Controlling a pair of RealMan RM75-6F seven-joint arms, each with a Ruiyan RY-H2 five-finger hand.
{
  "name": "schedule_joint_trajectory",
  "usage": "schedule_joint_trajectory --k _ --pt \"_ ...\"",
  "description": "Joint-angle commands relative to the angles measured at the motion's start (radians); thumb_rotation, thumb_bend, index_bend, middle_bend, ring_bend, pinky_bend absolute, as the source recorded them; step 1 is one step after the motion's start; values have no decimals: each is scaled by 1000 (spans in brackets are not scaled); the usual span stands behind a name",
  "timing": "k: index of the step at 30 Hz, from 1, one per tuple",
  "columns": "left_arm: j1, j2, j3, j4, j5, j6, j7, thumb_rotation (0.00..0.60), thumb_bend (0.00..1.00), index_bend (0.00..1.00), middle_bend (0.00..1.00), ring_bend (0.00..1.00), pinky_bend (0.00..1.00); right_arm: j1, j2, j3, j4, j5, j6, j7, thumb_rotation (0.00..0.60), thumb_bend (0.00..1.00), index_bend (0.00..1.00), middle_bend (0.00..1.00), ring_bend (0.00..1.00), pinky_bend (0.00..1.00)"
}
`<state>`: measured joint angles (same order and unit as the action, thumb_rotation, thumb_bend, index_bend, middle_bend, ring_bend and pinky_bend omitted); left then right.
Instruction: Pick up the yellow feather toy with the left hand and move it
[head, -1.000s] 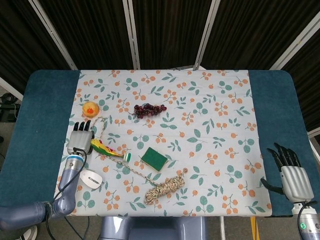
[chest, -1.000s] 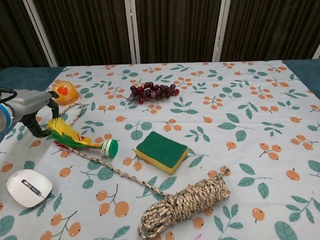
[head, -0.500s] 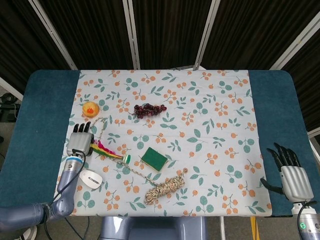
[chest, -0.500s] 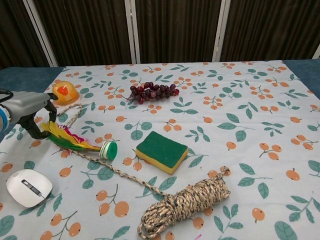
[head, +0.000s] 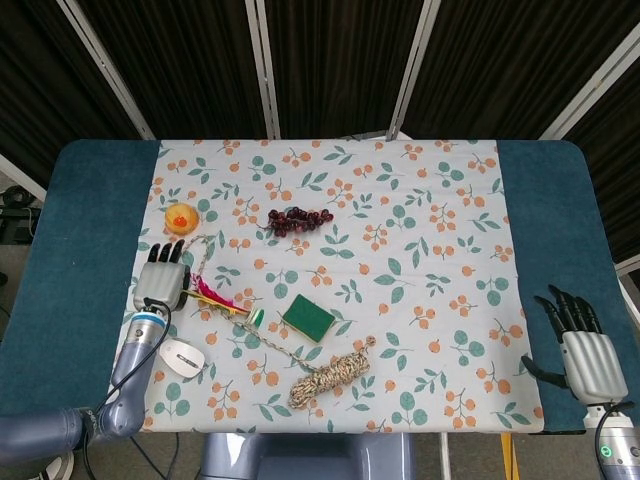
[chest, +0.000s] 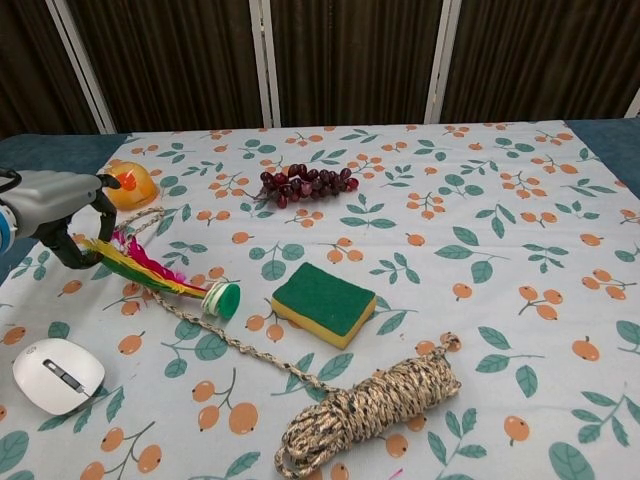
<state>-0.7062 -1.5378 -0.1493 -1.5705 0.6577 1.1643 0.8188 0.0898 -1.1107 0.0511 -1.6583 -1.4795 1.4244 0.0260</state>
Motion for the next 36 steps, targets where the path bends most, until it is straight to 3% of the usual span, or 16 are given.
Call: schedule_joint_trajectory --k 1,13,28,36 --pt "-13 26 0 -32 28 24 26 600 444 594 0 0 1 0 -1 0 0 1 0 0 600 129 133 0 0 0" --pt "-69 119 -22 -170 115 73 113 600 445 605 0 0 6 1 -2 1 0 0 0 0 600 130 134 0 0 0" --pt "-127 157 41 -177 338 74 205 600 444 618 0 0 35 0 -2 2 0 1 2 6 600 130 133 0 0 0" --pt "-151 184 103 -124 526 39 210 600 445 618 24 0 48 0 -1 3 -1 4 1 8 600 130 133 0 0 0"
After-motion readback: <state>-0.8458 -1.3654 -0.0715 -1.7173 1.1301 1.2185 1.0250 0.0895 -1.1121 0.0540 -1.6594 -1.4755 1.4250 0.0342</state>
